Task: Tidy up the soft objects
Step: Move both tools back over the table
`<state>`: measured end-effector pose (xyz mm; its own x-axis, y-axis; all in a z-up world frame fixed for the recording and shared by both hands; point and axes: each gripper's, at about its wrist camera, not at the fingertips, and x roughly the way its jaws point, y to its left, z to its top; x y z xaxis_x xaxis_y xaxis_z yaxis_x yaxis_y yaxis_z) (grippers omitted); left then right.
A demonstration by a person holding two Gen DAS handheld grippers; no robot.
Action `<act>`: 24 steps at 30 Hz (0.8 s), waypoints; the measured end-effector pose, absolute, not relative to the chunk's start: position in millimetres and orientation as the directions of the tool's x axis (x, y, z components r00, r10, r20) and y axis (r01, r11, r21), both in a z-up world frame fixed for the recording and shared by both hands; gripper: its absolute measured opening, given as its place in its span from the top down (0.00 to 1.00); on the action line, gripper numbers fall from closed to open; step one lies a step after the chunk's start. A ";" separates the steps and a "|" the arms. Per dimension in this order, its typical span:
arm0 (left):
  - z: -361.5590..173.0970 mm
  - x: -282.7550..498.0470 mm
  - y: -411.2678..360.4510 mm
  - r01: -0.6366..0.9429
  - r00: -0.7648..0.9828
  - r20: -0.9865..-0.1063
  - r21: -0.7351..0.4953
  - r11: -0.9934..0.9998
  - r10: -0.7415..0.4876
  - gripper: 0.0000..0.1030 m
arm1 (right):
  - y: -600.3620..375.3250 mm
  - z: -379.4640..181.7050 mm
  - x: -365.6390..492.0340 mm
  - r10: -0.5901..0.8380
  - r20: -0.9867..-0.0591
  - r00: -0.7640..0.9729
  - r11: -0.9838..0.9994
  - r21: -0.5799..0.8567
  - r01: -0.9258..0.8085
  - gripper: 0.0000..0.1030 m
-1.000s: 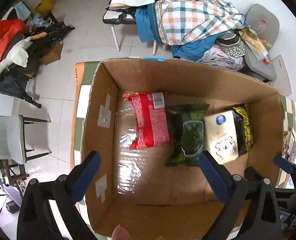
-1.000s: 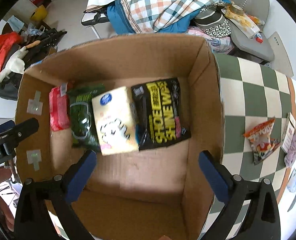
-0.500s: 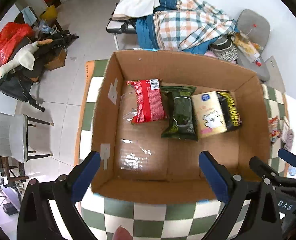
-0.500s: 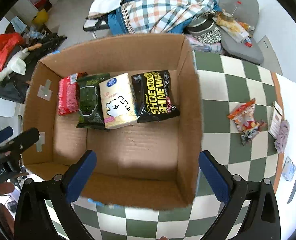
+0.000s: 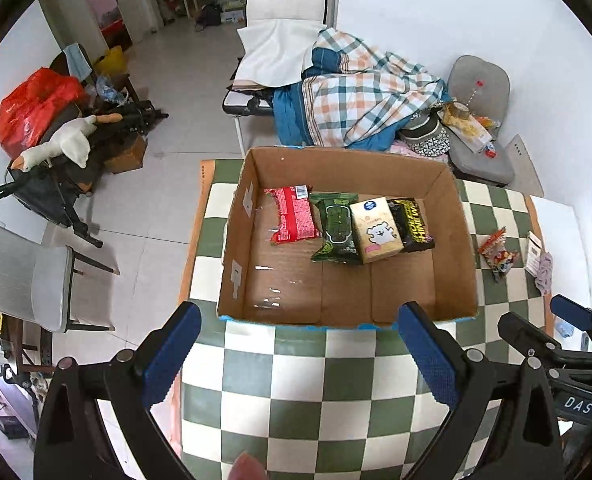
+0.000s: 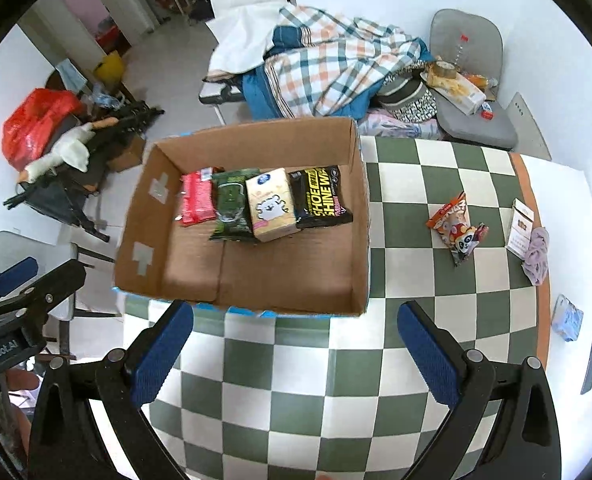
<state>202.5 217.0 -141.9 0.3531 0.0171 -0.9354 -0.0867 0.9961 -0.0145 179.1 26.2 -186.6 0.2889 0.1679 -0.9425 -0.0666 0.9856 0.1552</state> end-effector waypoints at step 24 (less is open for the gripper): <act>-177.8 282.4 -31.2 0.130 0.125 -0.970 -0.191 0.973 -0.207 0.02 | -279.6 -203.8 136.3 0.132 -0.947 0.292 0.876 0.249 0.413 0.00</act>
<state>282.4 -31.2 -177.8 0.1248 -0.2071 -0.9703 0.1298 0.9730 -0.1910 136.3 -279.6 -203.8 0.2917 0.1316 -0.9474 0.4135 0.8758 0.2490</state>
